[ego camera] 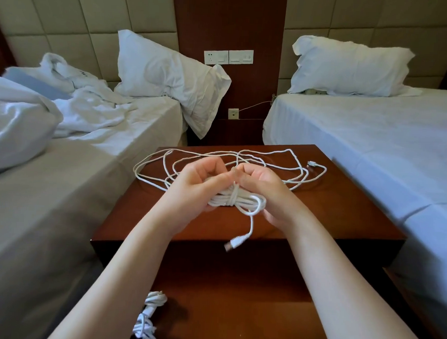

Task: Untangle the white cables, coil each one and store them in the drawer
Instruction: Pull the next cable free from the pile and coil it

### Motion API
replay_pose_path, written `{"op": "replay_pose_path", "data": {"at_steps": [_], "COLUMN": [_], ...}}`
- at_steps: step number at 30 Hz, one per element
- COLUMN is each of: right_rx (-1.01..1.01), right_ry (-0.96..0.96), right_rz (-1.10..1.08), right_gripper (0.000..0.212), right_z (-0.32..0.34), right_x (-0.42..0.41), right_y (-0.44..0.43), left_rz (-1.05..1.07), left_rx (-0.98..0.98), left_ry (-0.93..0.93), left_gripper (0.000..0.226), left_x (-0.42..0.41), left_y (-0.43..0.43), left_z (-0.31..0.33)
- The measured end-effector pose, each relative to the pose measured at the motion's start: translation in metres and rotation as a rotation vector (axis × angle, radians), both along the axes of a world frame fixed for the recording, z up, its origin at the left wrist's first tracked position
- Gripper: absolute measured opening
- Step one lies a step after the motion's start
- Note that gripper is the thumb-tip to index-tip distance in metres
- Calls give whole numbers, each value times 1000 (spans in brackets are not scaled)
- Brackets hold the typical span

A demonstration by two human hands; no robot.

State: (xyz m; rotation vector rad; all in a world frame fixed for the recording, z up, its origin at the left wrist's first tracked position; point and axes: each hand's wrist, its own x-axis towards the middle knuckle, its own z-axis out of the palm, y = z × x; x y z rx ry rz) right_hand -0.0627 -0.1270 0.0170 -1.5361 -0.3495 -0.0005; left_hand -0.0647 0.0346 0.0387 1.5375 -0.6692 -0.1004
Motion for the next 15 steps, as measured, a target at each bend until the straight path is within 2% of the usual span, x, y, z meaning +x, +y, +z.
{"op": "replay_pose_path", "data": {"at_steps": [3,9,15], "right_rx": [-34,-121,-458], "right_ry": [-49,-9,-215], "right_rz": [-67,-167,-287], "right_gripper": [31,33,30], "right_z": [6,10,26], "right_x": [-1,-6,-16], "right_y": [-1,1,14], "left_rz": [67,331,707], "left_rx": [124,417,389], "left_ry": [-67,-199,-184], "left_gripper": [30,30,30], "left_x": [-2,7,23], "left_y": [-1,-3,-2], "left_z": [1,-9,-18]}}
